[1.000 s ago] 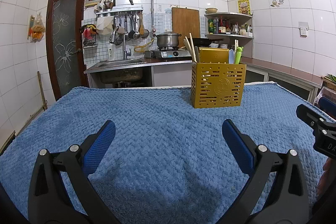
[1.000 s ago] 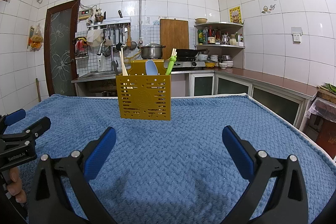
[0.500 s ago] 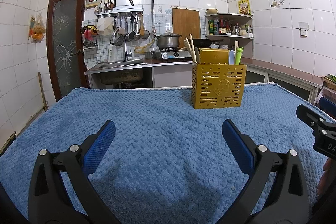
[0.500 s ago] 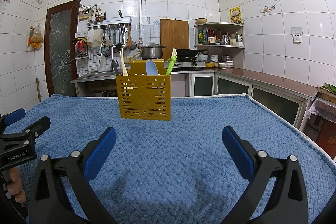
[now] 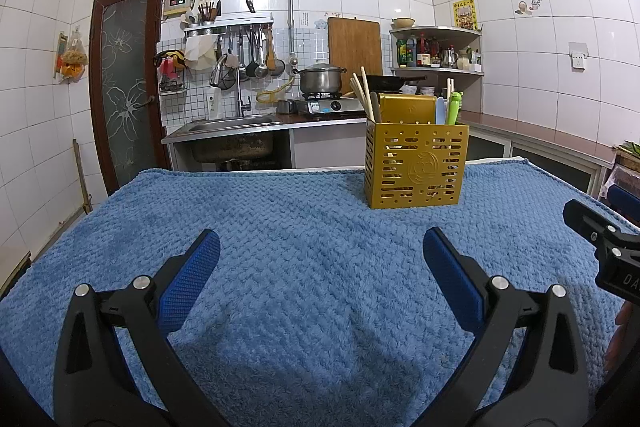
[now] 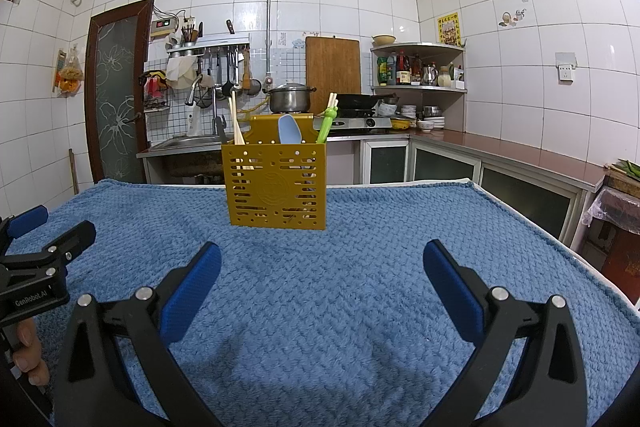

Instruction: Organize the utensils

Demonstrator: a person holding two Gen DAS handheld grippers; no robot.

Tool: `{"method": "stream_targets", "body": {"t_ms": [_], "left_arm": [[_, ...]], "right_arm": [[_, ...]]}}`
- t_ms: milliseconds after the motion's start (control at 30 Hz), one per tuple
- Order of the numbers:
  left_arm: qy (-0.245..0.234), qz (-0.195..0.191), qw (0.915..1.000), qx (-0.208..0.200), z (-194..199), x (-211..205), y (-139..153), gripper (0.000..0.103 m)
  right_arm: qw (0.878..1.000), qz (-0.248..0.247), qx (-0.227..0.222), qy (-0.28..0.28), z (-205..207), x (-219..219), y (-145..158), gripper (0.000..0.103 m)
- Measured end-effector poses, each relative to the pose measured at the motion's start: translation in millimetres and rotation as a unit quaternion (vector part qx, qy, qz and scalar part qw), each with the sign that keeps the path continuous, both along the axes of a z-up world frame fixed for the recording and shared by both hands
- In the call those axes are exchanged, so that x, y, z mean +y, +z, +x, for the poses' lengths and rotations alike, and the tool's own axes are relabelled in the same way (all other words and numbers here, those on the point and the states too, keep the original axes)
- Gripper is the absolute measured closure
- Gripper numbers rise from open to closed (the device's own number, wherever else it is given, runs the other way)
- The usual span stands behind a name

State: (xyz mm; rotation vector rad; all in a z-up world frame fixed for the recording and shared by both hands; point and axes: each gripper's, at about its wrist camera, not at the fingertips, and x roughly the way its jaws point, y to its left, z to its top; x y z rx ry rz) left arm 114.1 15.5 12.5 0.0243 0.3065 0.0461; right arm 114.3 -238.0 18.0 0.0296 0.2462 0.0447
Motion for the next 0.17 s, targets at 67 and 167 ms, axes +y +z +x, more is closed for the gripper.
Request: {"method": "stream_targets", "body": {"t_ms": [67,167], "left_arm": [[0.001,0.000,1.0000,0.000,-0.8,0.4,0.8,0.005],[0.001,0.000,1.0000,-0.001,-0.3,0.7,1.4,0.005]], "right_arm": [[1.000,0.000,0.000,0.000,0.0,0.0,0.0,0.004],[1.000,0.000,0.000,0.000,0.0,0.1,-0.1,0.004]]}}
